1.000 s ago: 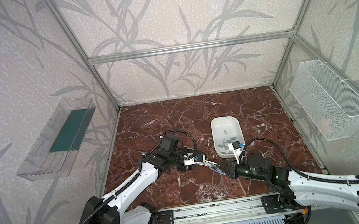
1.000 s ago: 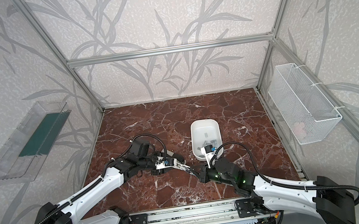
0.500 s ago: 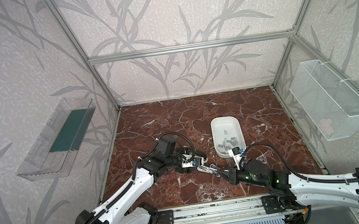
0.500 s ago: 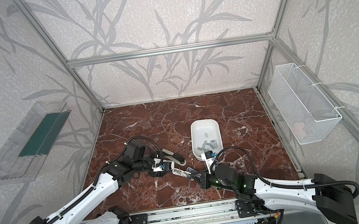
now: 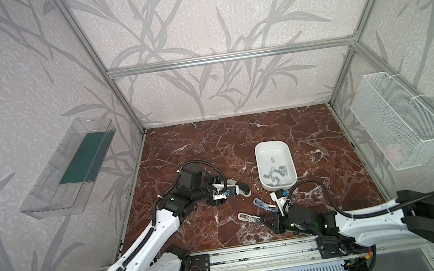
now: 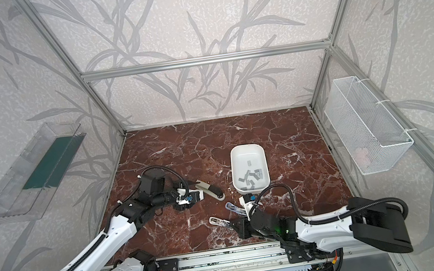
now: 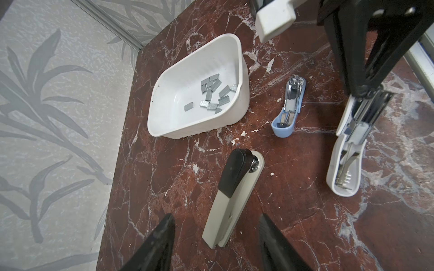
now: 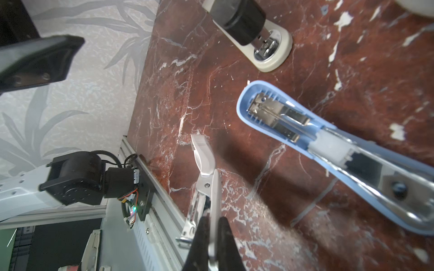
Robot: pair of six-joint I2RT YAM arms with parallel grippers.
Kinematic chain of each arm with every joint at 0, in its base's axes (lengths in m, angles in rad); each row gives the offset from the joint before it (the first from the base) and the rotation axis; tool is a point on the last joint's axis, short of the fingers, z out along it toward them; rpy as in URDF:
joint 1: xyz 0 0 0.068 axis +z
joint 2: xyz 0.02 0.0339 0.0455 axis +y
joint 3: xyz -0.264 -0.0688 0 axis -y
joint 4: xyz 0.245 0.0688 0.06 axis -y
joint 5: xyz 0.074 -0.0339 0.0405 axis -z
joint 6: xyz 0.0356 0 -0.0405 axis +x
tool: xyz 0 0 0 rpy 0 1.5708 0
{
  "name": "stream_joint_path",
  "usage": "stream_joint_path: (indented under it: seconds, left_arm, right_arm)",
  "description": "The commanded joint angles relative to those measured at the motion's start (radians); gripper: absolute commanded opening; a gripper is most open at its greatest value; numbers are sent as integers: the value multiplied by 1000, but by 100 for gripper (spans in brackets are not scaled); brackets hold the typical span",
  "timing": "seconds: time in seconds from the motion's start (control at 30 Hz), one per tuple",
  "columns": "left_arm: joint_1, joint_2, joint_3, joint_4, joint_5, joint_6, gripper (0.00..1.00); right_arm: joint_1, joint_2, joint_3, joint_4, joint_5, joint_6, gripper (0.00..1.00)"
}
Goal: Load the staples into the stapler
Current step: 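Lower the opened white stapler to the table with both grippers and release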
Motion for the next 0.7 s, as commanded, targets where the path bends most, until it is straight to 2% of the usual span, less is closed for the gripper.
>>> stream_joint_path:
  seconds: [0.0, 0.07, 0.17, 0.3, 0.43, 0.57, 0.67]
  left_arm:
    - [-63, 17, -11, -44, 82, 48, 58]
    - [-151, 19, 20, -129, 43, 56, 58]
    - [-236, 20, 17, -229, -51, 113, 58]
    - [-311, -29, -88, -156, -79, 91, 60]
    - [-333, -40, -154, -59, -101, 58, 61]
    - [-361, 94, -149, -37, -126, 75, 58]
    - [-370, 221, -106, -23, -160, 76, 52]
  right_arm:
    - [7, 112, 71, 188, 29, 19, 0]
    - [8, 164, 95, 205, 33, 28, 0]
    - [8, 217, 124, 211, 44, 44, 0]
    - [9, 304, 127, 294, 50, 79, 0]
    - [9, 390, 122, 372, 45, 108, 0]
    - [8, 446, 107, 442, 43, 119, 0]
    - [8, 471, 96, 481, 48, 128, 0]
